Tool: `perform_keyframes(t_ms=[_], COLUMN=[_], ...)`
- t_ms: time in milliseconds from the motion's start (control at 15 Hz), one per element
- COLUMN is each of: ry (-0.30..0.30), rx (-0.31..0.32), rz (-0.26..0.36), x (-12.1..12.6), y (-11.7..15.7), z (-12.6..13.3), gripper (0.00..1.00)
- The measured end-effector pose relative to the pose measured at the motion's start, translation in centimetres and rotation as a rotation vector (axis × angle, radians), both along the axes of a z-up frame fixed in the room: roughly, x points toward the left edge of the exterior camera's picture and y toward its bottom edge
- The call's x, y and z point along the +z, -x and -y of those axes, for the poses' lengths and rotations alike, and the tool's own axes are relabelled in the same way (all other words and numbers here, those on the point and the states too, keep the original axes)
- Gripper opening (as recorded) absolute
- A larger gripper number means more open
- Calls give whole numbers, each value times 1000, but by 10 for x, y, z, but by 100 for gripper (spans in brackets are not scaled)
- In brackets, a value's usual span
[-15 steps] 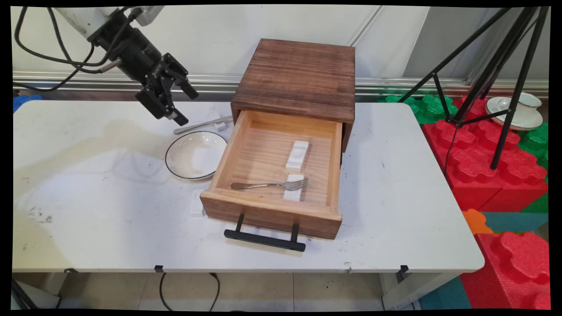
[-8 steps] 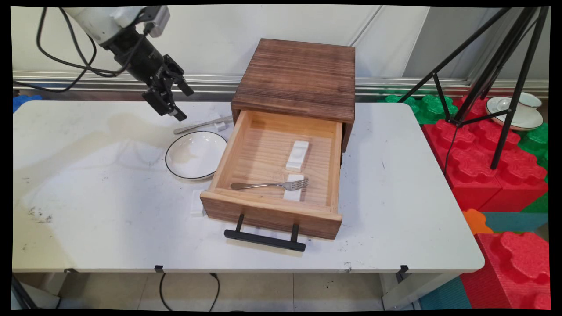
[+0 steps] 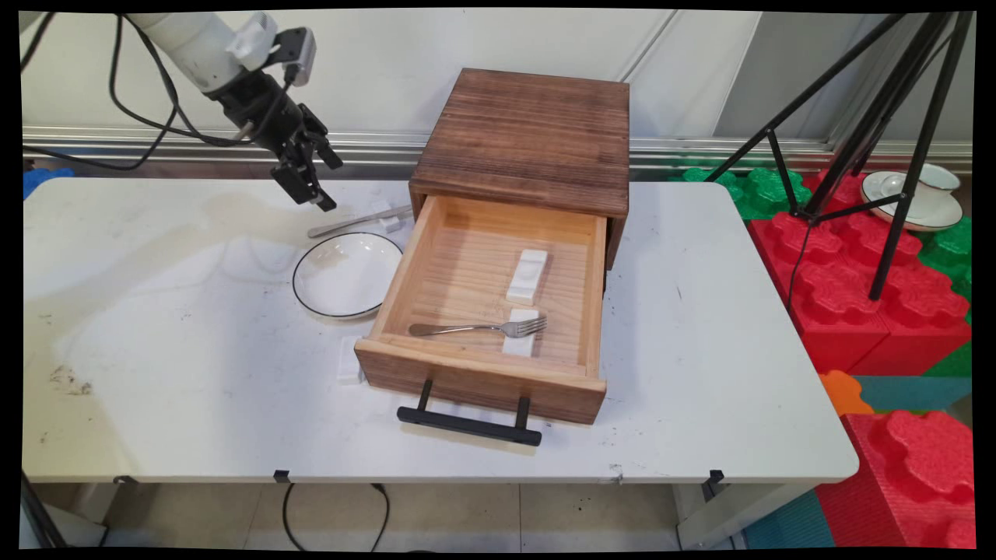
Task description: Pick up the knife from the left of the white plate
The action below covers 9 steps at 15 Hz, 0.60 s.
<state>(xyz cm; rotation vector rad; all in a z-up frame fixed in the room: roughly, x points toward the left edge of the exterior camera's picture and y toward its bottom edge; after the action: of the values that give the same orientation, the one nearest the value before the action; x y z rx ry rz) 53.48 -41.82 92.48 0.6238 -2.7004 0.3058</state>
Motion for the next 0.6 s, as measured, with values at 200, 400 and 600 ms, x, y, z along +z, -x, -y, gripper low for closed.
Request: perform_keyframes(t_ms=[200, 400, 600], ry=[0, -2, -7], rx=[20, 40, 57], rz=[31, 59, 83], x=[-15, -31, -47], y=[-5, -9, -10], z=[13, 26, 38], gripper=[100, 100, 100])
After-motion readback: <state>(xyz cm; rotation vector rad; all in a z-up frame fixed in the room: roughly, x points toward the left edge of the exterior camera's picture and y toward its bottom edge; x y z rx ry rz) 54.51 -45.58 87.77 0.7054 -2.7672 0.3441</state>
